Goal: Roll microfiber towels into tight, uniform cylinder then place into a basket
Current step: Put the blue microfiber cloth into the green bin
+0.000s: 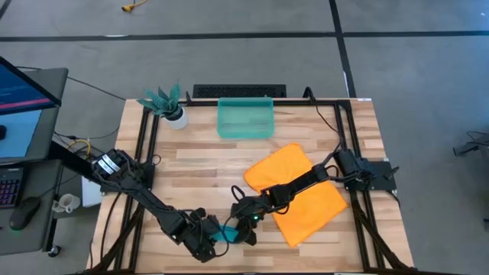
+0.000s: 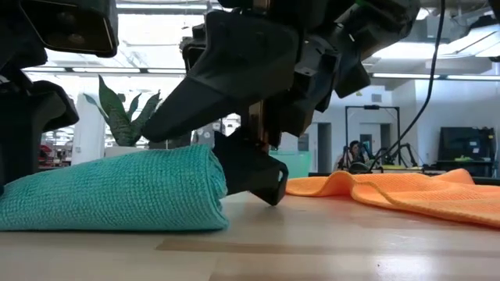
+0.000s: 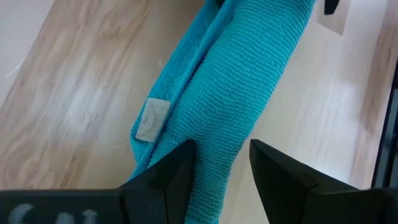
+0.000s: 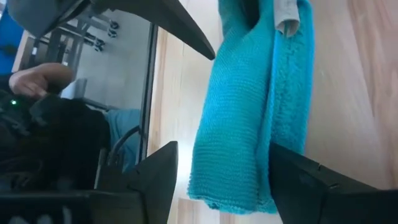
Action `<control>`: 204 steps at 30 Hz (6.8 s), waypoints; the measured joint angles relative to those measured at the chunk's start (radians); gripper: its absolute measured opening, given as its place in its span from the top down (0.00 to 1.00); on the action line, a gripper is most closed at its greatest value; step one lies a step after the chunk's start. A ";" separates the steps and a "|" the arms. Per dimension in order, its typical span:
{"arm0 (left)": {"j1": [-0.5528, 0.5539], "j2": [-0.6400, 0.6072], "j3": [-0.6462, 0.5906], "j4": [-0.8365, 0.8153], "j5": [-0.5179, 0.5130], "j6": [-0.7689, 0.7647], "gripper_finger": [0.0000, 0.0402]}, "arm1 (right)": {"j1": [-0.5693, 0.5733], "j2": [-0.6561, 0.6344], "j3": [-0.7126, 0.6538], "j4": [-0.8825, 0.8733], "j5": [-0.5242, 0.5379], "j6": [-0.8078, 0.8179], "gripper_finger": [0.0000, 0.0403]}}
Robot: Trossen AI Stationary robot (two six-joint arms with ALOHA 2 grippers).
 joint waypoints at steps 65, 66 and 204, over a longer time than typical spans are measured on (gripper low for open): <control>-0.018 -0.330 -0.315 0.452 -0.302 0.128 0.61 | 0.040 0.004 -0.001 -0.114 0.168 -0.007 0.92; -0.012 -0.330 -0.315 0.446 -0.288 0.128 0.61 | 0.039 0.005 -0.001 -0.113 0.172 -0.008 0.92; 1.455 -0.056 0.282 -0.093 0.550 1.416 0.95 | -0.930 -0.295 0.178 -0.668 0.236 -0.989 0.95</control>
